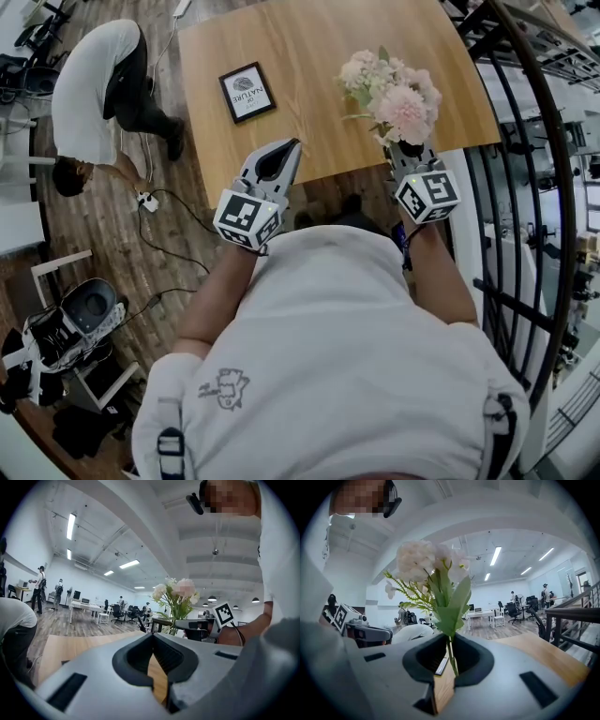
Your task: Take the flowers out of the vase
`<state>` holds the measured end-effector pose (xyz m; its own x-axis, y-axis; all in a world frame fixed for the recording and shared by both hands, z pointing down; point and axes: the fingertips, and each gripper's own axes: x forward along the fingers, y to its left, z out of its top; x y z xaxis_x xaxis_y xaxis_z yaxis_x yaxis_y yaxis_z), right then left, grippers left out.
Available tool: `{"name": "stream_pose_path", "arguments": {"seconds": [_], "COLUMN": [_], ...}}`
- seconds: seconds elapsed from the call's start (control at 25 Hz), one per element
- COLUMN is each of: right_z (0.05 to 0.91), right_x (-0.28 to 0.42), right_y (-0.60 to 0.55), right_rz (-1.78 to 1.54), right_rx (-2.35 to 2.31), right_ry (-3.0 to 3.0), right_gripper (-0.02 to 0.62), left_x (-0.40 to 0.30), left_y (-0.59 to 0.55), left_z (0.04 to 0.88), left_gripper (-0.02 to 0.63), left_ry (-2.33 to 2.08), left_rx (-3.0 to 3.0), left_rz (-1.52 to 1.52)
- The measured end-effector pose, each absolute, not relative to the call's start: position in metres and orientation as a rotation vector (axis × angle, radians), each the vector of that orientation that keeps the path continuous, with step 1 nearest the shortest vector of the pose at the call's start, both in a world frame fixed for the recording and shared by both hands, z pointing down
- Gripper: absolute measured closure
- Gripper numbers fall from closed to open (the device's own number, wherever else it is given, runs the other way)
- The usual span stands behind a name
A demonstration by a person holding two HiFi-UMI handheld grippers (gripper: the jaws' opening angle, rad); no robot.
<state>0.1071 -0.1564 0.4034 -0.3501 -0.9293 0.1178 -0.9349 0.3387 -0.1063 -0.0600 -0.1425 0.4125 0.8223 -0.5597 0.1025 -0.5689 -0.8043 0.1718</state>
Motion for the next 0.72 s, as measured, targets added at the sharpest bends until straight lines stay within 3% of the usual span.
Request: {"name": "stream_pose_path", "arguments": {"seconds": [0.72], "right_z": [0.393], "right_x": [0.148], "right_y": [-0.088], "right_rz": [0.229], "right_rx": [1.622], "right_ry": [-2.637], "right_gripper": [0.549], "left_x": [-0.03], "left_y": [-0.086], "left_z": [0.404], "left_gripper": [0.601], "left_ry": [-1.059], "left_rx": [2.757], "left_rz": [0.062]}}
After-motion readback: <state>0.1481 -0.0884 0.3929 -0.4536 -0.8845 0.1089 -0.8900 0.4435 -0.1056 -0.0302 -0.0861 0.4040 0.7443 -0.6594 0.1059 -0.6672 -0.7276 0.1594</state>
